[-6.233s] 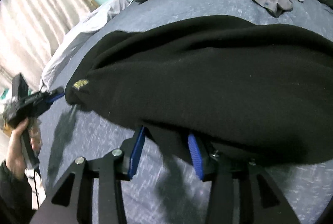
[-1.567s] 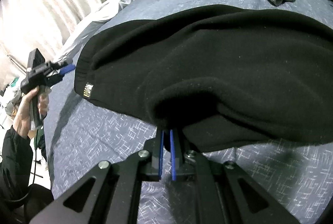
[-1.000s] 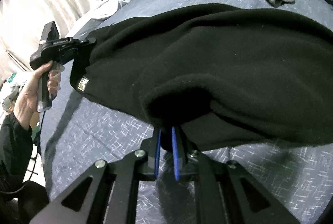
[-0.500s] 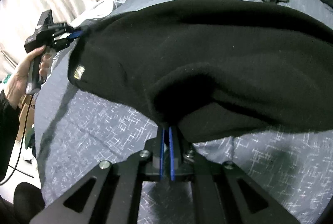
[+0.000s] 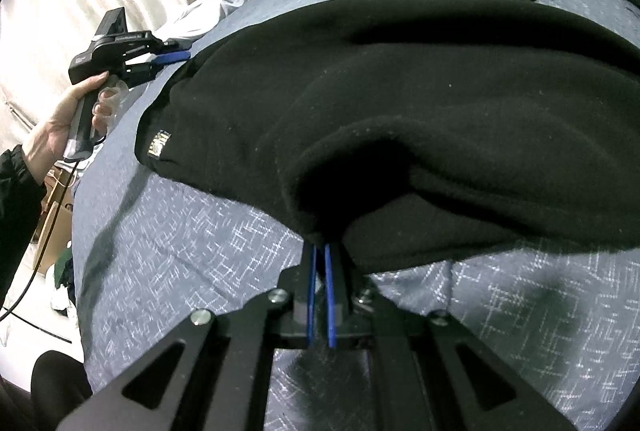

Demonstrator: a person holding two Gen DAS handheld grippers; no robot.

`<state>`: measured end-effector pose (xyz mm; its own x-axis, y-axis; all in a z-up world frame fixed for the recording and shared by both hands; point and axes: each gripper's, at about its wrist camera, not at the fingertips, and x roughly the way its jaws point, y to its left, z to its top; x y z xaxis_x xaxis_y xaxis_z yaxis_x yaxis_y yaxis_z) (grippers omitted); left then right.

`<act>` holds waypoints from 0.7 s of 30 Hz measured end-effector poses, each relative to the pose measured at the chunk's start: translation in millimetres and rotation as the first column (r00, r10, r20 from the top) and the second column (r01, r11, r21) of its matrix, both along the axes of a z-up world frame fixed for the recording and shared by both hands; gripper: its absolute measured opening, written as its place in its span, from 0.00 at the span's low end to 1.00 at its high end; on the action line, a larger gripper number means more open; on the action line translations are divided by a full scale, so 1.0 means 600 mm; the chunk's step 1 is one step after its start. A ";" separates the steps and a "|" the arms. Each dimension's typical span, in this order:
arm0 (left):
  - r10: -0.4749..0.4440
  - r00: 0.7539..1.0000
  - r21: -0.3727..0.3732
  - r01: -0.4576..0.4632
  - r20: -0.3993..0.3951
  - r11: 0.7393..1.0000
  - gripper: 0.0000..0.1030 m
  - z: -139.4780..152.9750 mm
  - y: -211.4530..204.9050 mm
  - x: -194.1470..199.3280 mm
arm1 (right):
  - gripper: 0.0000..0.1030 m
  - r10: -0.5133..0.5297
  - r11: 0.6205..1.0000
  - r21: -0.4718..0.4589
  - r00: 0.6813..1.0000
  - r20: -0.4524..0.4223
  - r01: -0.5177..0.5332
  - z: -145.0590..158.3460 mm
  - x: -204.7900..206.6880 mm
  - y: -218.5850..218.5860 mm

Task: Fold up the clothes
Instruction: 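Hold the sweatshirt raised and stretched between both tools, then lower the held sweatshirt flat onto the bed with both tools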

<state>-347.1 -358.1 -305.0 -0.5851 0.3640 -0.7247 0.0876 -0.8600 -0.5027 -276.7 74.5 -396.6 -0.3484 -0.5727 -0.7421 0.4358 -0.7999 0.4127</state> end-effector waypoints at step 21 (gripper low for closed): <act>-0.010 0.998 0.007 0.010 0.062 1.000 0.16 -0.022 -0.004 -0.012 | 0.04 -0.028 1.000 -0.001 1.000 -0.001 0.028 -0.012 0.001 0.010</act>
